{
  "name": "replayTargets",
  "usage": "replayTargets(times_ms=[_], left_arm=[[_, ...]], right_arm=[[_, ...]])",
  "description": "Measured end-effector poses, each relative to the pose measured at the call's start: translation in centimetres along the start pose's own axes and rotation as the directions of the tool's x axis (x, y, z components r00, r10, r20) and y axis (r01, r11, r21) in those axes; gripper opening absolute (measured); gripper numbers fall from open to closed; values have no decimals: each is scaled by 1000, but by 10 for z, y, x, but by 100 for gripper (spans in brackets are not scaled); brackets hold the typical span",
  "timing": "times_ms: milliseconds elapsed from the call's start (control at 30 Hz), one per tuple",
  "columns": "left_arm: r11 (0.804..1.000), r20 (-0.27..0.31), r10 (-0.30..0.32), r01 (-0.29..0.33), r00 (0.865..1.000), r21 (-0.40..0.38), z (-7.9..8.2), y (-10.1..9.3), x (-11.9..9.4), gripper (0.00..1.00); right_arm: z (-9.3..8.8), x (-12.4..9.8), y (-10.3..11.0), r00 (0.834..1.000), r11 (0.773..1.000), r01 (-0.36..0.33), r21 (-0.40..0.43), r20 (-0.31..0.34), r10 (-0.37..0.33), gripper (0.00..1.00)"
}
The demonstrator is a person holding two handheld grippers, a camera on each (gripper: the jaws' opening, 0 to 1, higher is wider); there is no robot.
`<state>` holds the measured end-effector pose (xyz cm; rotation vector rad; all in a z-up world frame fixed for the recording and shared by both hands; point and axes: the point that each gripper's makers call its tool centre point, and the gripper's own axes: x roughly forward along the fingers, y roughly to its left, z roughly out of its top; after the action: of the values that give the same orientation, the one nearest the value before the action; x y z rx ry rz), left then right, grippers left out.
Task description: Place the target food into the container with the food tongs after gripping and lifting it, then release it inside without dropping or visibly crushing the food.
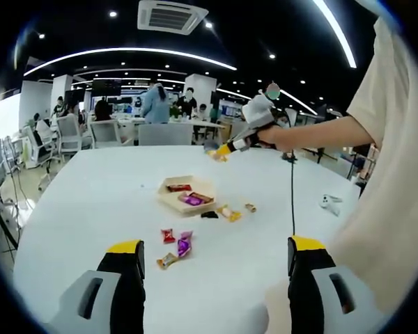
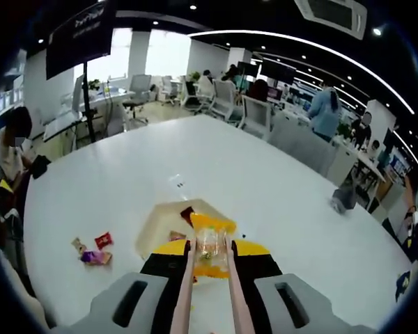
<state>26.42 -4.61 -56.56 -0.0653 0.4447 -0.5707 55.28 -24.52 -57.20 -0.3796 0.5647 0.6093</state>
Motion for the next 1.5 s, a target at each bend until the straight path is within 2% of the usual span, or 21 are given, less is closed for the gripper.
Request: replayTargets(times_ms=[800, 1133, 1500], left_arm=[[1000, 20, 25, -24, 1000, -10, 4, 13, -4, 84], [999, 16, 21, -20, 1000, -26, -1, 14, -2, 84], [1000, 36, 15, -14, 999, -14, 7, 19, 2, 84]], right_arm=[[37, 19, 15, 999, 999, -21, -34, 33, 22, 23], [44, 26, 17, 999, 999, -26, -40, 30, 27, 23], [52, 28, 17, 999, 999, -23, -39, 34, 25, 23]])
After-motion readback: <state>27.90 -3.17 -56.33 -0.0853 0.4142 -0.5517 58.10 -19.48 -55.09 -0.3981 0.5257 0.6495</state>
